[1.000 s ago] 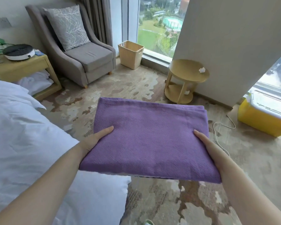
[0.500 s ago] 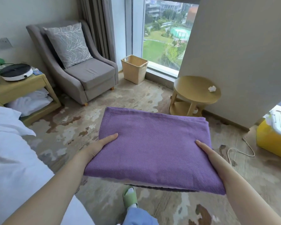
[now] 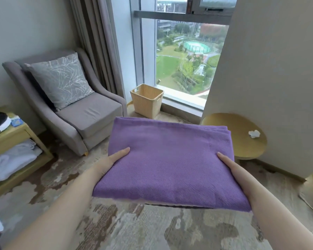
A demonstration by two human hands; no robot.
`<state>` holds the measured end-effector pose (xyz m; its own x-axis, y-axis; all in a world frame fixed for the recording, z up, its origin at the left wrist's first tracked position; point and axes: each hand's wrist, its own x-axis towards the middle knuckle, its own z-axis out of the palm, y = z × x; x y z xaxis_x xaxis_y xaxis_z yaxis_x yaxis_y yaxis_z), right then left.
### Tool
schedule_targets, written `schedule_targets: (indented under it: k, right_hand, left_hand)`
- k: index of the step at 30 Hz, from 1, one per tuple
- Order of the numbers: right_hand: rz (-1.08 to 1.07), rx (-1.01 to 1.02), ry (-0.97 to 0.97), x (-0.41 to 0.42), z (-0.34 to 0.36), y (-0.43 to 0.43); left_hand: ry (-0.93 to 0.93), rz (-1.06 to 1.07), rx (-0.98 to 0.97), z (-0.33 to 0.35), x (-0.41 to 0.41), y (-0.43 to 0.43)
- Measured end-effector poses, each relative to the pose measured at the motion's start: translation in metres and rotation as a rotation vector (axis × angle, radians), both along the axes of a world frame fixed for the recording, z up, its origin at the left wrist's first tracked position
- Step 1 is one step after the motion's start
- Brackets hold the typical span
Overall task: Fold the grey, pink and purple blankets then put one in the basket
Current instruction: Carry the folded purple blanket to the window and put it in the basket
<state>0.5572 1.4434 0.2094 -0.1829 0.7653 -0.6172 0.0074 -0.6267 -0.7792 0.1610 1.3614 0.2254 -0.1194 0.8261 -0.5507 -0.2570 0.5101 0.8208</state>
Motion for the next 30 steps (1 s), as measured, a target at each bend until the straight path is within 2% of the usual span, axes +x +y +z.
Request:
schedule_targets:
  k: [3, 8, 15, 20, 24, 30]
  right_hand:
    - [0.037, -0.032, 0.018, -0.021, -0.021, 0.062]
    - [0.065, -0.049, 0.03, -0.059, -0.045, 0.203]
    - [0.109, -0.02, 0.01, -0.111, -0.012, 0.399]
    - [0.148, 0.012, 0.026, -0.156, -0.009, 0.489]
    - [0.155, -0.044, 0.001, -0.203, -0.028, 0.554]
    - [0.09, -0.014, -0.002, -0.304, -0.041, 0.684]
  left_hand:
    - [0.09, 0.039, -0.049, -0.02, -0.021, 0.054]
    - [0.017, 0.073, -0.113, -0.038, -0.048, 0.174]
    - [-0.013, 0.126, -0.086, -0.003, -0.095, 0.341]
    - [-0.016, 0.144, -0.078, -0.01, -0.14, 0.425]
    - [-0.029, 0.144, -0.098, -0.036, -0.186, 0.496]
    - [-0.06, 0.142, -0.076, -0.039, -0.287, 0.652]
